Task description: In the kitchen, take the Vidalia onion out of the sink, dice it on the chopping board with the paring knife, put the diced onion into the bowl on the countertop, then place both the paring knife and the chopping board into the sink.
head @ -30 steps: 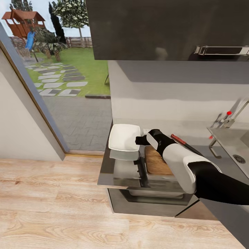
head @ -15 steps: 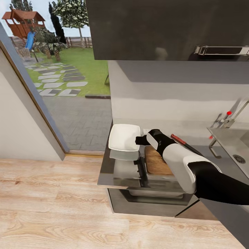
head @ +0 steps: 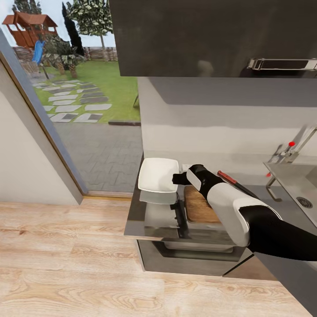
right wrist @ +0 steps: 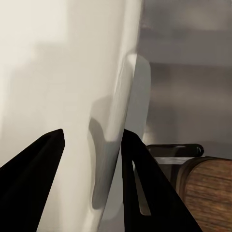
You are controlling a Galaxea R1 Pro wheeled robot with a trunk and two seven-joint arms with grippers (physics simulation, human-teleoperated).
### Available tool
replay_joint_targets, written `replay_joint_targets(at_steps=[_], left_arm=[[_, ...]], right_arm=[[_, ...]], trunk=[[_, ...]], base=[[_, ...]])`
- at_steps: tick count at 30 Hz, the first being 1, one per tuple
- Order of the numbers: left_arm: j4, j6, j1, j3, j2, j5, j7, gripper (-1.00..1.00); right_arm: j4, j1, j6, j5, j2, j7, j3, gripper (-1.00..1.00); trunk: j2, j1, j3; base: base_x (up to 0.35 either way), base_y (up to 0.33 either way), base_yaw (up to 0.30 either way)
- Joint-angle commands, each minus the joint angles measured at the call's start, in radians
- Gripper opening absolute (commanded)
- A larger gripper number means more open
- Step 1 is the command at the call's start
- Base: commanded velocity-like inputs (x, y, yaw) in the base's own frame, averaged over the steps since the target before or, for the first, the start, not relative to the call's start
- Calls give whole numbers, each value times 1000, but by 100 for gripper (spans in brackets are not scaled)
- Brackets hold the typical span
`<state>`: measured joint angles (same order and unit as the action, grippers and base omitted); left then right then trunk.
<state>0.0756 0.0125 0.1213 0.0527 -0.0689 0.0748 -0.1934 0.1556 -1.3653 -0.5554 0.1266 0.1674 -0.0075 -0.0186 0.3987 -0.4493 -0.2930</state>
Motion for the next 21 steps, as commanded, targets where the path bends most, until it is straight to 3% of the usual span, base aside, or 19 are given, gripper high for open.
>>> replay_joint_targets(at_steps=[1,14,15,21], left_arm=[[3,1,1,6,0,8,-5,100],[3,1,1,6,0,8,-5,100],[3,1,1,6,0,8,-5,100],[3,1,1,6,0,8,-5,100]], right_arm=[[-34,0,-4,2,0,-2,-14,-100],[-34,0,-5,2,-1,-3,-12,-100],[-34,0,-5,2,-1,-3,-12,100],[-34,0,-5,2,-2,-3,-12,100]], trunk=[[1,-1,-2],[1,-1,-2],[1,-1,-2],[1,-1,-2]], base=[[0,0,0],[0,0,0],[0,0,0],[0,0,0]])
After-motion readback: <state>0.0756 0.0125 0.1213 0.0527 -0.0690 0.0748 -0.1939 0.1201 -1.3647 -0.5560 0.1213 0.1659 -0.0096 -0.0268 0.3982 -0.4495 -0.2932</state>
